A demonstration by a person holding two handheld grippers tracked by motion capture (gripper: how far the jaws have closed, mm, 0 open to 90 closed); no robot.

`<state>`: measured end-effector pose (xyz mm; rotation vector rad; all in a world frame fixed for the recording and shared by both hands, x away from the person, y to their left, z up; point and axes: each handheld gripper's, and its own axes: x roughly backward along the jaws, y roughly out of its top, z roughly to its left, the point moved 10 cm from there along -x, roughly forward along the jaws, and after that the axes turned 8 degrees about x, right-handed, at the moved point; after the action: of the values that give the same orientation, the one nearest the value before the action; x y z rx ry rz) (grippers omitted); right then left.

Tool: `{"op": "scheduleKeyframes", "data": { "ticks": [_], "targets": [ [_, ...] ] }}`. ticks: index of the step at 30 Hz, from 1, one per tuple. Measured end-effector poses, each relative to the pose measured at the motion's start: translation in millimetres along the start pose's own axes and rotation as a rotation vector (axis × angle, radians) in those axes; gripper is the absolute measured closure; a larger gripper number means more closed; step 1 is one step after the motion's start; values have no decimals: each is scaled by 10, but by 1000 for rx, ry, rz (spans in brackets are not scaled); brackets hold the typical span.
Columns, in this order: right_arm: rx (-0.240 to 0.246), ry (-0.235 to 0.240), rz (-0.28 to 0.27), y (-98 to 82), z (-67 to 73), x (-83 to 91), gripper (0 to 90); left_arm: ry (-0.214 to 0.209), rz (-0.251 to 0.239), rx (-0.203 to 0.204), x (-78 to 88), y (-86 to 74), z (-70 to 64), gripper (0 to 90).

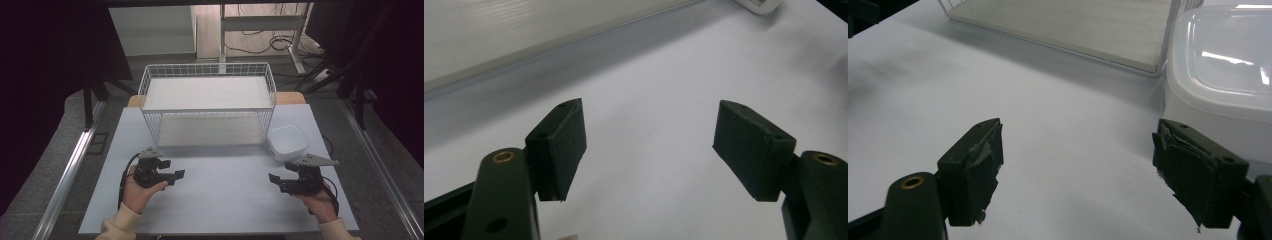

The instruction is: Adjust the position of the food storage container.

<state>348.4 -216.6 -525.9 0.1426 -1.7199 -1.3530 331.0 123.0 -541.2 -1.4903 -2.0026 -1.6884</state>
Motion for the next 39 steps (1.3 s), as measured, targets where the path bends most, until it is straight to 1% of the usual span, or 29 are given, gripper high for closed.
{"op": "scheduleKeyframes", "data": {
  "ticks": [3, 6, 10, 15, 17, 19, 25, 28, 31, 36, 39],
  "targets": [
    [12, 3, 12, -25, -7, -4, 212, -3, 5, -2, -10, -1, 2, 281],
    [9, 8, 22, -48, -12, -4, 221, 0, 4, 0, -1, -10, 7, 280],
    [9, 9, 17, -20, -24, 7, 240, 3, 1, 1, 19, -25, 11, 281],
    [4, 11, 22, -14, -37, -6, 266, 9, 9, -1, 35, -87, 31, 282],
    [3, 14, 26, -11, -28, -3, 277, 2, -2, 5, 69, -74, 16, 283],
    [4, 16, 27, -11, -11, 13, 291, -1, -13, 0, 93, -42, -6, 284],
    [-2, 28, 29, 11, 10, 69, 351, -11, -13, -22, 100, -22, -74, 283],
    [-4, 35, 28, 20, 0, 58, 367, -7, -11, -14, 102, -10, -70, 283],
    [-2, 48, 37, 34, 0, 27, 385, -2, -21, -17, 130, 31, -76, 284],
    [-17, 45, 46, 104, -43, 8, 416, -10, -18, -22, 132, 42, -74, 284],
    [-23, 27, 50, 193, -124, -1, 438, -18, -13, -23, 115, 36, -71, 284]
  ]
}}
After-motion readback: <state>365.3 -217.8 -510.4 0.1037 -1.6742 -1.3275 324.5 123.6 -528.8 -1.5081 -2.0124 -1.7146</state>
